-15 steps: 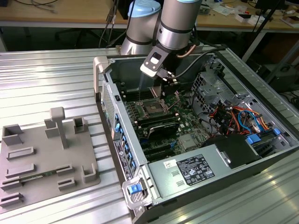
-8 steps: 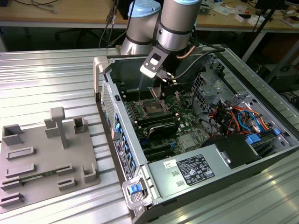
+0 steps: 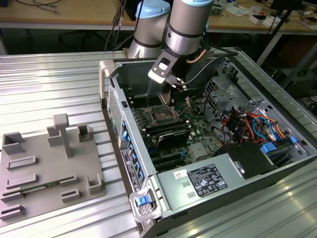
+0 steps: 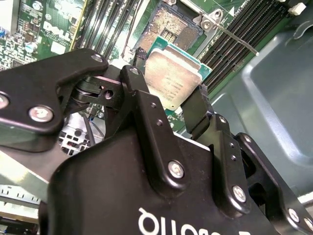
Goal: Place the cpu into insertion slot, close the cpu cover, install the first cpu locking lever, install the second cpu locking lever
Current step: 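Place the cpu into insertion slot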
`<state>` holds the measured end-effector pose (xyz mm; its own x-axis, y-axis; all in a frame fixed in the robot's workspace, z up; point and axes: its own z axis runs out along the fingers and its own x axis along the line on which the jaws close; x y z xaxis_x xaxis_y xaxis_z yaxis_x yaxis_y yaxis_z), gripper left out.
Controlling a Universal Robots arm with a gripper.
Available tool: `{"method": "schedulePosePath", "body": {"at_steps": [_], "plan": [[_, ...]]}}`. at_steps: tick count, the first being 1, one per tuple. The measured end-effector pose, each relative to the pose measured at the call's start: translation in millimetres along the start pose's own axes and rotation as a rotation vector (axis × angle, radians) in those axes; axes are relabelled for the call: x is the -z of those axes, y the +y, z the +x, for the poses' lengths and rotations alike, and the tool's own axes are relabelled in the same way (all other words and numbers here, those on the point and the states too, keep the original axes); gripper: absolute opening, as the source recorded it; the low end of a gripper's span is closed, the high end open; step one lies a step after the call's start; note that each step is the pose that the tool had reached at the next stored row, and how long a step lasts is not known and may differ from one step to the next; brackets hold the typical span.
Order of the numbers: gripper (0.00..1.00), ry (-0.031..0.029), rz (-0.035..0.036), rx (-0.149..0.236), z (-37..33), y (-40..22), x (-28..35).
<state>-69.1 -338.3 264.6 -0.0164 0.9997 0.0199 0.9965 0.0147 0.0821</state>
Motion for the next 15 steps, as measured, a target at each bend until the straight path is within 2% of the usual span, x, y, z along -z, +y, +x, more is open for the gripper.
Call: {"method": "schedulePosePath", "body": {"at_steps": [6, 15], "plan": [[0.55, 0.0006, 0.0003, 0.009, 1.2, -1.5, -15.3], [0.55, 0.0017, 0.0006, 0.023, 1.2, -3.1, -31.3]]}}
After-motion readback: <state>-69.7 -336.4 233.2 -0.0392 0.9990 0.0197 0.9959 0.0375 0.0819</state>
